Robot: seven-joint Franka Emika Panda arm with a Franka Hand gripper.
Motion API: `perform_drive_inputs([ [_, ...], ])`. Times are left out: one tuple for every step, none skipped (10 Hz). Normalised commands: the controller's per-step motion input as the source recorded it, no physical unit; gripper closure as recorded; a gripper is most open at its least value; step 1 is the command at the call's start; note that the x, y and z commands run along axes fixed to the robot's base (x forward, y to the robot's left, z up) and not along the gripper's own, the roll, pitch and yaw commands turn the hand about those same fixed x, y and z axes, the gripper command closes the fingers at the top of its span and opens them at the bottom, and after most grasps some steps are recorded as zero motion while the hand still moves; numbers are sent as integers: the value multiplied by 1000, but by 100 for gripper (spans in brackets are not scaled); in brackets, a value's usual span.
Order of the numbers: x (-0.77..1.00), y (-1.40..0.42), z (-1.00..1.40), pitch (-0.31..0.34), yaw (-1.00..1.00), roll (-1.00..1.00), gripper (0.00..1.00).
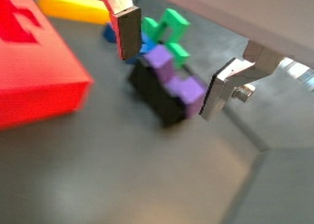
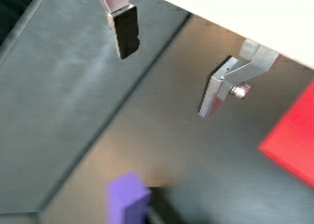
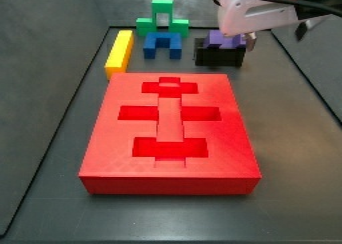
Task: Pick up the purple object. Move up. Place the purple object on the fixture. Regrasp the purple object. Move to above the board. Insert the purple object.
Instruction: Regrasp the purple object.
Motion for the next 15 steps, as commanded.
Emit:
perform_drive_inputs([
  [749,286,-143,203,211,769,0],
  [680,320,-106,443,283,720,0],
  [560,294,-169,443,383,680,0],
  [411,337,-411,311,474,511,0],
  [394,360,-494,251,477,454,0],
  [591,431,-549,194,314,406,0],
  [674,483,-411,240,214,434,0],
  [449,706,0,377,103,423,0],
  [297,831,86,434,71,266,0],
  [254,871,160,454,26,111,0],
  [311,629,-11,254,26,9,0],
  [89,234,-286,0,123,257,0],
  [89,60,-480,-20,117,263,0],
  [74,37,-551,-63,120,277,0],
  [97,29,-280,0,77,229,0],
])
